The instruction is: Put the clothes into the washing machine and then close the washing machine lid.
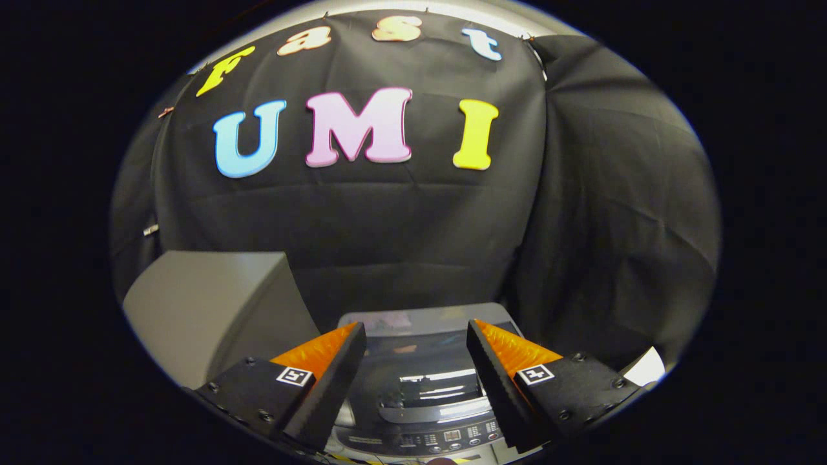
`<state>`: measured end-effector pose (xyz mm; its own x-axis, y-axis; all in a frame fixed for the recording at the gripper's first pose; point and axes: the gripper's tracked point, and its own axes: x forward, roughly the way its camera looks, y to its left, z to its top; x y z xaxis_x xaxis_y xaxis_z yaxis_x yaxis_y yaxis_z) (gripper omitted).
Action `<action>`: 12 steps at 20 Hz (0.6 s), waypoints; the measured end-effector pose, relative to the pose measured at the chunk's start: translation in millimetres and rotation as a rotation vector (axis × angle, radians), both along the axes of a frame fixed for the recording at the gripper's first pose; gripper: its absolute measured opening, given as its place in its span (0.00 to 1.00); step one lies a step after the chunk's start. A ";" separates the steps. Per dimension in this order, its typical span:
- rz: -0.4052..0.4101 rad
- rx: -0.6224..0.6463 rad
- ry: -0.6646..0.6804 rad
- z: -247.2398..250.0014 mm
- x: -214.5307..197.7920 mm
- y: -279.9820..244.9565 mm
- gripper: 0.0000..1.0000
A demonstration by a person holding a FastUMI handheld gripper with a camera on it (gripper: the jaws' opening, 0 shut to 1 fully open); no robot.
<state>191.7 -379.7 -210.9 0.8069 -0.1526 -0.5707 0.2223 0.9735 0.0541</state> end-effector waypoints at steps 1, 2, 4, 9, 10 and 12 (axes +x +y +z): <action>-0.005 0.003 -0.052 25.8 5.0 10.9 0.99; -0.004 -0.002 -0.108 50.5 11.8 27.7 0.99; 0.031 -0.024 -0.231 101.2 27.6 67.5 0.99; 0.098 -0.016 -0.387 171.7 32.3 193.2 0.98; 0.105 0.003 -0.384 175.9 29.2 221.7 0.98; 0.150 0.037 -0.385 182.8 21.9 282.9 0.98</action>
<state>213.6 -96.8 -28.1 0.9742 -0.0017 -0.2256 0.0344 0.9894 0.1411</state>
